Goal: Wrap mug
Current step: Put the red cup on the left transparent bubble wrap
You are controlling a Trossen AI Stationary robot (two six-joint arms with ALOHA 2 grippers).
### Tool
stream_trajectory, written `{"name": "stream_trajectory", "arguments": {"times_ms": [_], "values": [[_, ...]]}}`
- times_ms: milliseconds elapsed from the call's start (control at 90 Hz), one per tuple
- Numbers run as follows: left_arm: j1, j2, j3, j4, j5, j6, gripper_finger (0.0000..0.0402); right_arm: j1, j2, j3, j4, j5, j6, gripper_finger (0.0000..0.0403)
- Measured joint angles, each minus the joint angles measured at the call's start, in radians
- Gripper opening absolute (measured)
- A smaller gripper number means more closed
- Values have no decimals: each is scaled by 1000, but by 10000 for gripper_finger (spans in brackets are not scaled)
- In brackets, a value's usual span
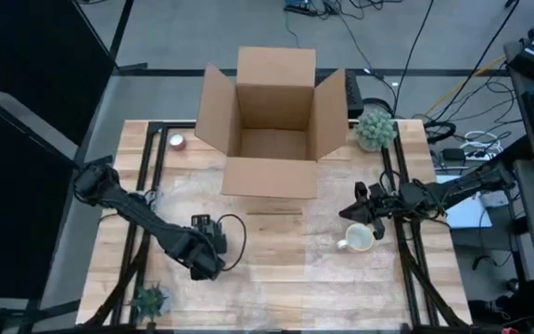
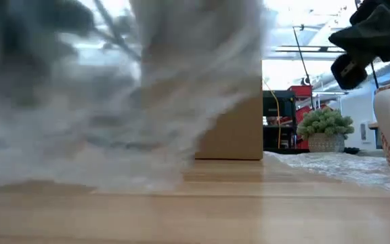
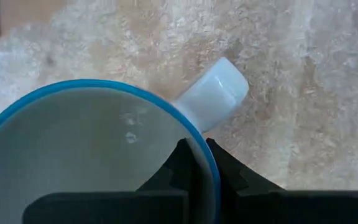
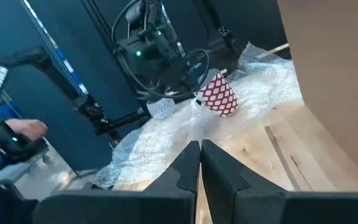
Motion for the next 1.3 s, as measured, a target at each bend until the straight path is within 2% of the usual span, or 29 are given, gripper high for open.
{"name": "stream_trajectory", "arguments": {"times_ms": [244, 444, 567, 711, 800, 989, 1300], "values": [[11, 3, 3, 98, 27, 92, 2, 60, 233, 148, -1, 36, -66, 0], [10, -7, 3, 72, 24, 87, 5, 106, 456, 263, -2, 62, -83, 0], [10, -43, 3, 36, 14, 84, 7, 142, 595, 349, -4, 117, -113, 0], [10, -141, 23, -2, 10, 20, 8, 179, 744, 461, -29, 162, -144, 0], [10, -199, 22, -85, 34, -48, 8, 191, 820, 526, -60, 164, -138, 0], [-3, -251, 9, -185, 62, -117, 9, 213, 965, 623, -69, 164, -108, 0], [-53, -208, -80, -4, 118, -92, 10, 272, 1176, 721, -54, 162, 22, 0]]}}
